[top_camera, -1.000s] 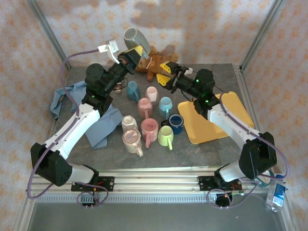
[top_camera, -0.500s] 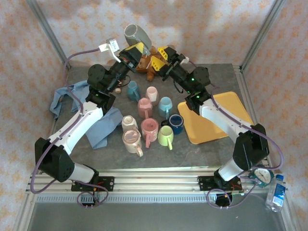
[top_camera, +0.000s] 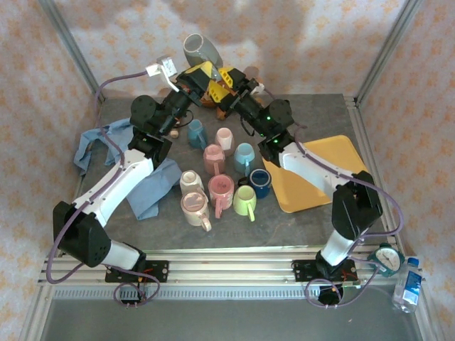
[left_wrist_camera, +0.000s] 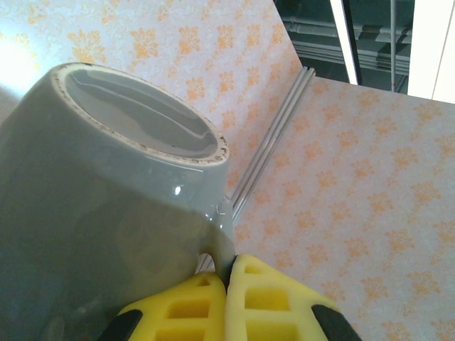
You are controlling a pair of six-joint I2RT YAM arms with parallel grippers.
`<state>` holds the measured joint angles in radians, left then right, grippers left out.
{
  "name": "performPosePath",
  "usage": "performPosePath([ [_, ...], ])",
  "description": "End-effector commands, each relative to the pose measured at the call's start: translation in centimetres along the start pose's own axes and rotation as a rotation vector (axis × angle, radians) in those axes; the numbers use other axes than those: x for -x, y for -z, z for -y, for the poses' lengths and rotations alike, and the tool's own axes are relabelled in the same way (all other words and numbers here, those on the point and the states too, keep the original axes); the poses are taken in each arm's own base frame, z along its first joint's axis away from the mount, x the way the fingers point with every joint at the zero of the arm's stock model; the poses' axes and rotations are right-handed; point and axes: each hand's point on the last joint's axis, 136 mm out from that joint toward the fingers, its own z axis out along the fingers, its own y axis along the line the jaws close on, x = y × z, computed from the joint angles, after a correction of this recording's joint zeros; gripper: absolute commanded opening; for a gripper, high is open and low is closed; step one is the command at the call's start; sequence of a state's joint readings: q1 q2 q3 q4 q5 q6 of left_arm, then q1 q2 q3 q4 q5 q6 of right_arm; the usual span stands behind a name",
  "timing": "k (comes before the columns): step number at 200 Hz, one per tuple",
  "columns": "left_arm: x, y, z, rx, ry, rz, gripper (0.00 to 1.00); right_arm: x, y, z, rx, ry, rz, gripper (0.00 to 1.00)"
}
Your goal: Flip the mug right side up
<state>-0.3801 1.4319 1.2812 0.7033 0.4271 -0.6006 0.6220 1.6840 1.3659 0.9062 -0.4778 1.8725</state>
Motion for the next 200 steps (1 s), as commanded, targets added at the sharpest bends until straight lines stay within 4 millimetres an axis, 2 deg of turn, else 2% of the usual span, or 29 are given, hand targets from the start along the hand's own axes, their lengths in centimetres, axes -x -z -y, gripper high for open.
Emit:
performPosePath([
  [1,4.0,0.2,3.7,-0.106,-0.078,0.125,0.0,-2.2,-0.7,-3.7,0.103,-0.336,-0.068,0.45],
  [31,3.8,0.4,3.5,-0.103,-0.075,0.124,0.0,-2.4,-1.0,-4.0,0.108,-0.34,-0.07,0.41],
  [53,3.9,0.7,3.6,-0.101,-0.078,0.13,0.0,-2.0,-0.8,-3.4,0.095,-0.346,-0.051,0.33],
  [74,3.8,0.9,3.8,-0.106,-0.079,0.126,0.0,-1.6,-0.5,-3.0,0.089,-0.354,-0.029,0.29],
  [103,3.3,1.3,3.7,-0.101,-0.061,0.105,0.0,-1.5,-0.6,-3.0,0.088,-0.323,-0.022,0.18],
  [142,1.7,2.4,2.9,-0.053,-0.044,0.036,0.0,-1.1,-0.2,-3.7,0.116,-0.19,0.019,0.0],
  [169,0.9,3.2,2.5,-0.007,-0.04,-0.024,0.21,-0.9,0.1,-4.9,0.139,-0.039,0.028,0.0],
  [200,0.2,3.8,1.9,0.028,-0.027,-0.061,0.4,-0.5,0.8,-5.4,0.143,0.112,0.064,0.0],
])
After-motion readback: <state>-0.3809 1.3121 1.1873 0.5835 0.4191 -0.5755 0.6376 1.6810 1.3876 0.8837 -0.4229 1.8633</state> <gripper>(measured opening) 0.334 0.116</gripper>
